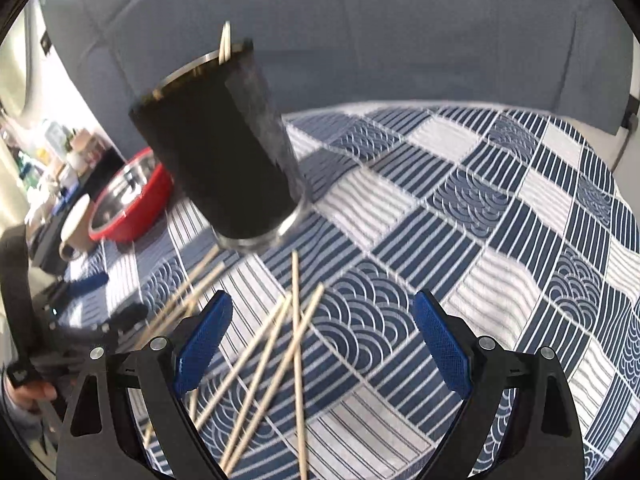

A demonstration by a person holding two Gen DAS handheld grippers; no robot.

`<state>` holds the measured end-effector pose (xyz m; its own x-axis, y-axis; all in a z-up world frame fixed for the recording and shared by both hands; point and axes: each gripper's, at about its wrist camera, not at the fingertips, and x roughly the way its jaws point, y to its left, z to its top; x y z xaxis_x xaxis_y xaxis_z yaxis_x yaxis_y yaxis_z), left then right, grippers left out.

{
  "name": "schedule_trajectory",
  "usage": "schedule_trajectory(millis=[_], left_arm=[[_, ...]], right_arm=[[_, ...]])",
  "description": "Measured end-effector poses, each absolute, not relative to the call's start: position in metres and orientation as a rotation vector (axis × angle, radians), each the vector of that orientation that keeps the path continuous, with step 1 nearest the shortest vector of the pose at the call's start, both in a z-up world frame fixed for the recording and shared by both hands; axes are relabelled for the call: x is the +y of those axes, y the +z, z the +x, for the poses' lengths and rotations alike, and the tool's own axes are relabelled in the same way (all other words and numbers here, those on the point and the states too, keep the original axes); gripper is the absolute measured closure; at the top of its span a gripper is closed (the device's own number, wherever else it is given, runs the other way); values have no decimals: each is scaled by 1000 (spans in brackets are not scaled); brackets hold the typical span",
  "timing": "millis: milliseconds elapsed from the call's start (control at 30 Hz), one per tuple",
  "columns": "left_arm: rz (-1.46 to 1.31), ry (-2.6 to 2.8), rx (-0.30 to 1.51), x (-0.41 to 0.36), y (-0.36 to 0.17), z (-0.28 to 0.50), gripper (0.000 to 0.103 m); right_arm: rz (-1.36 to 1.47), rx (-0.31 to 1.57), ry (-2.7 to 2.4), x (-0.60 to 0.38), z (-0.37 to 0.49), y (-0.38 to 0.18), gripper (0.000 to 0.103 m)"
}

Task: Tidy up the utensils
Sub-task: 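Move both open grippers back down to the remaining chopsticks, then grasp another chopstick with the left gripper while the right gripper grasps one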

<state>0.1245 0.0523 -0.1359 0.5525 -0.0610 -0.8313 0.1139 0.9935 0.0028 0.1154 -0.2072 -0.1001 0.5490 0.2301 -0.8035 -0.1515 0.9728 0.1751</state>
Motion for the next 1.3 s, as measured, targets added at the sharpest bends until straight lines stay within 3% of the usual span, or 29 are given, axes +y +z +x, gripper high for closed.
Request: schedule_trajectory(millis=[1300], left_arm=[[90, -77, 1141, 52, -166, 148, 5]], right_arm=[[-131, 1199, 148, -208, 102, -156, 17]])
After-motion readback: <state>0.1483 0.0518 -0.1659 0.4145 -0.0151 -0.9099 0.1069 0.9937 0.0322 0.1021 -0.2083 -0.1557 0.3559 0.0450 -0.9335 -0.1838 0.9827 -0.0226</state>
